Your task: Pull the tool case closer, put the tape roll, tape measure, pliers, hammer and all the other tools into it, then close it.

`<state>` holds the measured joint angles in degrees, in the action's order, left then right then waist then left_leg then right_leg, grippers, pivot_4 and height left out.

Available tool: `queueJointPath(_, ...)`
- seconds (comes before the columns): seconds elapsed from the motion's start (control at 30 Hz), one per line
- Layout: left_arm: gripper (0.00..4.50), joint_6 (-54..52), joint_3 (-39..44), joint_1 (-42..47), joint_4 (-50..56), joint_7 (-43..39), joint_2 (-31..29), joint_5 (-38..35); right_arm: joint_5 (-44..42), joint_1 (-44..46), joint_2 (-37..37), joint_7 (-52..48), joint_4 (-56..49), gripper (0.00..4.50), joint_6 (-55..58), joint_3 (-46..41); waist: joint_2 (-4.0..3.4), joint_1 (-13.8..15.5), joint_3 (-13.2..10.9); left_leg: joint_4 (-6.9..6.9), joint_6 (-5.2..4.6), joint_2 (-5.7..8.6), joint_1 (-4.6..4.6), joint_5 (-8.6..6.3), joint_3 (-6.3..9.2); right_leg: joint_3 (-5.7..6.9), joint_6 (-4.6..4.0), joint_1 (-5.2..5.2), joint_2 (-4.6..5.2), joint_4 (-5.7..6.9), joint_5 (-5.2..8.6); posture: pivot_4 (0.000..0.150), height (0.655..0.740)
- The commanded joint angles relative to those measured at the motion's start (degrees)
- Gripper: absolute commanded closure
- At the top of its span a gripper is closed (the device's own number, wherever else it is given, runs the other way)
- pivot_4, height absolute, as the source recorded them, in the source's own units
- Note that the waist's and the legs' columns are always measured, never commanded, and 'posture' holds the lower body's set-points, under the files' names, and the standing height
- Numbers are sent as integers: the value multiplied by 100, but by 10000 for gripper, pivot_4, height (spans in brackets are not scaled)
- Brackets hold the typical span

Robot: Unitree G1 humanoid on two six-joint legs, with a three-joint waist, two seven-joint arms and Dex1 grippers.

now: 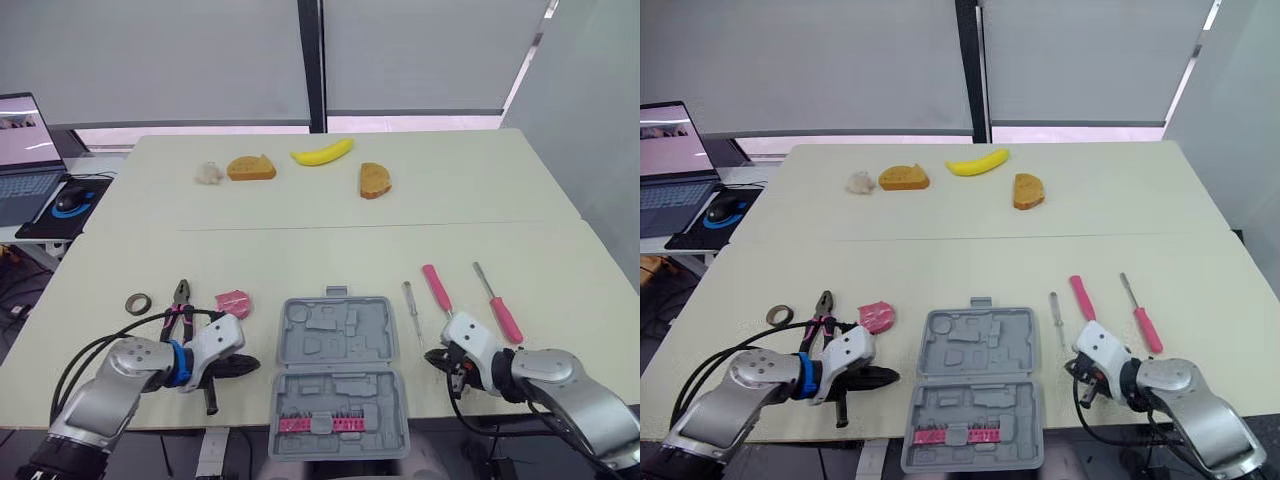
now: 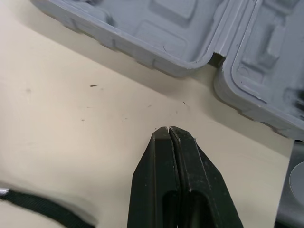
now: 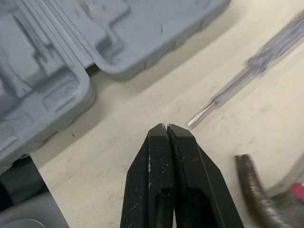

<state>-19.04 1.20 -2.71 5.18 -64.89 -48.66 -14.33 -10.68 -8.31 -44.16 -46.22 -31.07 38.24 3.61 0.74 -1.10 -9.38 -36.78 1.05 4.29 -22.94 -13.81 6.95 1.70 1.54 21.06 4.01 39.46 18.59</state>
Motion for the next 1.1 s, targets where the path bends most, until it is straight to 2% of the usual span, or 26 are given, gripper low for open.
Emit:
queueJointPath(0.03,45000,206,1018,-97,-74,-107,-241,-482,-194,-386,-225,-207,-265,44871,-668,-879,3,22,-2,0,0,-1,0,0,0,2,0,1,0,-3,0,1500,7400)
queueJointPath(0.1,45000,294,1430,-132,-352,43,-281,-517,-321,-651,-335,-362,-265,44871,-893,-1394,1,34,-2,0,0,-3,6,0,0,5,1,0,1,-10,0,1500,7400)
queueJointPath(0.13,43269,288,1649,-158,-515,122,-303,-534,-413,-781,-377,-451,-278,44963,-947,-1680,1,45,-2,0,0,-2,6,0,-2,4,1,-1,2,-11,1,1500,7400)
queueJointPath(0.2,39257,377,2035,-274,-916,196,-372,-509,-569,-993,-460,-622,-264,45000,-1006,-2240,1,53,-2,0,-1,-3,5,0,-3,4,1,-15,1,-12,1,1500,7400)
queueJointPath(0.3,29921,653,2507,-535,-1493,313,-399,-462,-776,-1213,-546,-810,-290,45000,-990,-2827,3,52,-3,3,-4,-5,6,-2,-6,4,0,-17,1,-16,0,1500,7400)
queueJointPath(0.43,16975,862,3243,-1116,-2102,452,-399,-530,-857,-1705,-690,-1288,-177,36764,-1143,-3533,4,95,-3,4,-6,-12,5,-3,-4,13,0,-24,1,-37,0,1500,7400)
queueJointPath(0.6,569,918,3724,-1460,-2481,641,-295,-628,-1000,-1813,-927,-1750,148,25608,-1220,-3813,13,118,1,-1,-10,-13,8,-6,-4,16,0,-16,9,-49,1,1500,7400)
queueJointPath(0.8,0,1004,3785,-1629,-2469,753,-137,-675,-831,-1620,-1133,-1975,546,11588,-1568,-3513,17,144,3,-2,-11,-15,7,-7,-7,17,-7,-14,15,-51,4,1500,7400)
queueJointPath(0.9,0,998,3779,-1611,-2442,826,-101,-694,-869,-1411,-1181,-1970,537,1793,-1642,-3312,17,149,3,1,-11,-16,2,-7,-7,20,-9,-7,15,-51,4,1500,7400)
queueJointPath(0.93,0,1004,3781,-1606,-2442,854,-93,-692,-982,-1248,-1188,-1930,446,379,-1547,-3230,16,150,2,1,-11,-16,2,-7,-7,21,-9,-7,15,-51,4,1500,7400)
queueJointPath(1.1,0,971,3839,-1642,-2477,1011,-51,-710,-1794,21,-1312,-1791,-163,379,-721,-2510,14,87,2,1,-11,-23,4,-7,-11,19,-13,-9,10,-47,1,1500,7400)
